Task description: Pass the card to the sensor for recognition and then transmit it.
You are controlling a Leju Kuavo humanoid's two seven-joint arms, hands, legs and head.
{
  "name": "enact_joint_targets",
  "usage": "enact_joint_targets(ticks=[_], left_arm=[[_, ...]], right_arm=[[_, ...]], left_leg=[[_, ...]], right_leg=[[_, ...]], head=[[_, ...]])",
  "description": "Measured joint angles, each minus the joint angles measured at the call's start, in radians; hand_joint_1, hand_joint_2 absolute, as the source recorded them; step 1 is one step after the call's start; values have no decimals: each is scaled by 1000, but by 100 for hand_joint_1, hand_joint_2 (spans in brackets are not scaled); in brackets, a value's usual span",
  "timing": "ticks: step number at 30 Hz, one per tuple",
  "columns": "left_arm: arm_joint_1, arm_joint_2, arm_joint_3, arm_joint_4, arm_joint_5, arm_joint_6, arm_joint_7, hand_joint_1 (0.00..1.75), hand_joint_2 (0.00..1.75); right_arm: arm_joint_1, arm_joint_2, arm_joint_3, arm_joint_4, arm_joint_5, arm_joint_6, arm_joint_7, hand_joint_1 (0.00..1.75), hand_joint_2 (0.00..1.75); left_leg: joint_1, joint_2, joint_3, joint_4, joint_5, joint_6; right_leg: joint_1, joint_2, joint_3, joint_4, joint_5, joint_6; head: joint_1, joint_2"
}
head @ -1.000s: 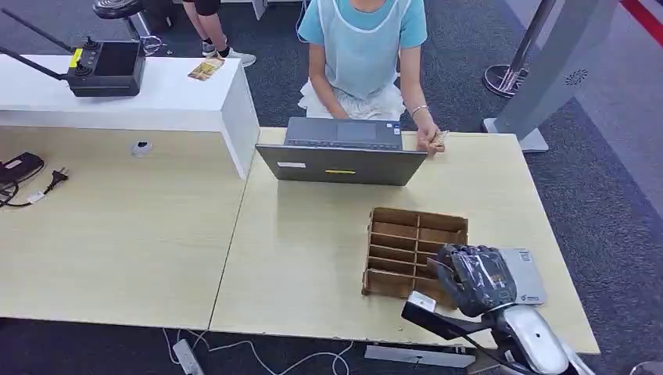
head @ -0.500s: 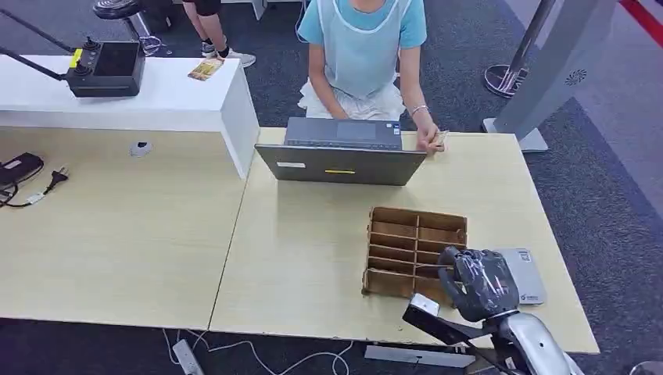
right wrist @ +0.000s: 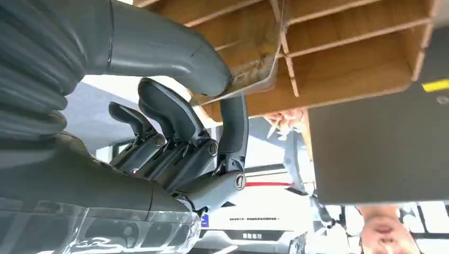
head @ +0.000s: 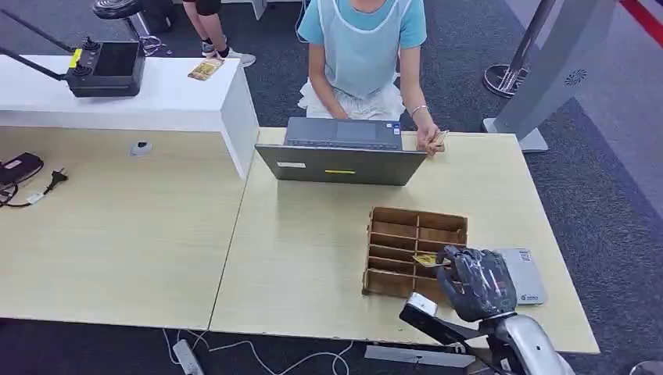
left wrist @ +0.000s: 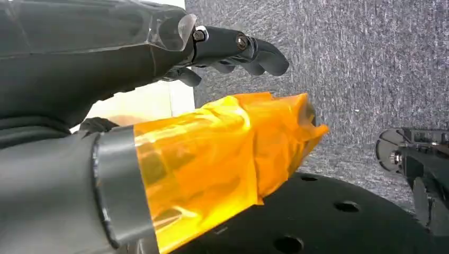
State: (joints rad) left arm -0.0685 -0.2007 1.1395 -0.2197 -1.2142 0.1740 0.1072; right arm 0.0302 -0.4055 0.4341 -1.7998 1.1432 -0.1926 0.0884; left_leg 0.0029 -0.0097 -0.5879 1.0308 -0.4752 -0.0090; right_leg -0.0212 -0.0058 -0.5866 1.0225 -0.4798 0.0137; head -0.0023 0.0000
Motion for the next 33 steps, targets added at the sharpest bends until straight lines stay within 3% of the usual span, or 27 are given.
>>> enact_joint_targets(ticks=[6, 18, 33], left_arm=[[0, 0, 0, 0, 0, -1, -3, 0, 0], [0, 0, 1, 0, -1, 0, -3, 0, 0], [0, 3, 6, 0, -10, -6, -3, 0, 0]], right_arm=[[7, 13, -35, -29, -66, 0, -55, 175, 175], [10, 31, -71, -63, -69, -21, -71, 175, 175], [-101, 36, -53, -66, -73, -39, -94, 175, 175]], left_leg=[[0, 0, 0, 0, 0, 0], [0, 0, 0, 0, 0, 0], [0, 0, 0, 0, 0, 0]], right_leg=[[0, 0, 0, 0, 0, 0], [0, 0, 0, 0, 0, 0], [0, 0, 0, 0, 0, 0]], head=[[0, 0], [0, 0], [0, 0]])
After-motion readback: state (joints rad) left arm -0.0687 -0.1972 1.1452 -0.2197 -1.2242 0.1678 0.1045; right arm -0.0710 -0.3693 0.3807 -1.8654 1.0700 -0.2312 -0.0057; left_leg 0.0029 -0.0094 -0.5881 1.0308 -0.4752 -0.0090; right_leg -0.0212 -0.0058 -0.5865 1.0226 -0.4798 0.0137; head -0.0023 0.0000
